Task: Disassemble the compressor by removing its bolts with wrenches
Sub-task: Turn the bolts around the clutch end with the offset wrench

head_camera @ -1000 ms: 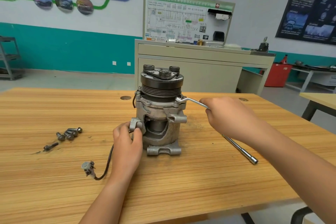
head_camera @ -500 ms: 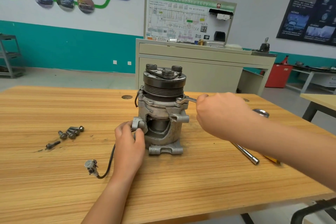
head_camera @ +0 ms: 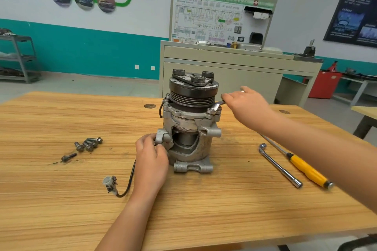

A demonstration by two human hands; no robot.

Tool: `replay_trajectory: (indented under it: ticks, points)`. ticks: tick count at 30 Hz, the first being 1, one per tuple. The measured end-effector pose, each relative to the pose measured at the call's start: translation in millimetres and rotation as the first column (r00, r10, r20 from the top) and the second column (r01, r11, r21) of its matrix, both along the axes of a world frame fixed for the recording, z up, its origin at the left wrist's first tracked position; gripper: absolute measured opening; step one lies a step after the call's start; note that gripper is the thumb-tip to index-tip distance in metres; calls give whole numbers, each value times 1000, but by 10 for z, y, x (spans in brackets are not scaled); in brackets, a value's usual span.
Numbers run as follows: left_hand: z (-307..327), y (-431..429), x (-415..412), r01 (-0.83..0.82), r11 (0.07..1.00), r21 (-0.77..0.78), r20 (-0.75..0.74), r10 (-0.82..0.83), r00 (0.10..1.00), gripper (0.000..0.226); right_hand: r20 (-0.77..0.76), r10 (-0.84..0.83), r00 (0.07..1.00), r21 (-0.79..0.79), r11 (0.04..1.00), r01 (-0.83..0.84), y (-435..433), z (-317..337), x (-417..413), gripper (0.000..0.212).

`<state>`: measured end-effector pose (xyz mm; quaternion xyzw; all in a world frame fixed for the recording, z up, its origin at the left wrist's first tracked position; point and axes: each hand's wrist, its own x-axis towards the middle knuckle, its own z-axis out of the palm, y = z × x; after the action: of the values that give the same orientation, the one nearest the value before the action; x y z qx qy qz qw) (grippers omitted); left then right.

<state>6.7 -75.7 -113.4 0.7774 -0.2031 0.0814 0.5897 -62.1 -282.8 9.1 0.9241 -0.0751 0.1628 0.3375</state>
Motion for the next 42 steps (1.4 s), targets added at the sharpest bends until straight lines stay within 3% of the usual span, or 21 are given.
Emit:
replay_trajectory:
  ticks: [4, 7, 9, 11, 14, 19, 32, 42]
  points:
    - [8, 3, -8, 6, 1000, -4, 2, -6, 1000, 33, 144, 24, 989, 98, 994, -39, 37, -13, -34, 36]
    - [6, 8, -3, 11, 1000, -1, -8, -11, 1000, 33, 444, 103, 890, 293, 922, -253, 156, 51, -328, 32]
    - [6, 7, -8, 10, 1000, 0, -9, -10, 1000, 34, 517, 52, 855, 374, 884, -280, 293, 111, -568, 41]
    - [8, 8, -16, 2, 1000, 9, 2, -2, 1000, 36, 425, -20, 905, 425, 887, -180, 416, 153, -767, 46]
    - [7, 10, -27, -17, 999, 49, 17, 16, 1000, 42, 165, -111, 980, 334, 941, 50, 571, 120, -930, 43]
    - [-2, 9, -35, -21, 996, 88, 32, 18, 999, 44, 1, -174, 985, 237, 957, 169, 717, 83, -878, 55]
    - [-12, 7, -34, -22, 990, 137, 45, 16, 999, 48, 0, -216, 976, 247, 946, 209, 789, 136, -771, 49]
    - [6, 23, -55, -9, 992, 128, 28, 6, 1000, 49, -154, -205, 967, 8, 978, 209, 901, 289, -696, 46]
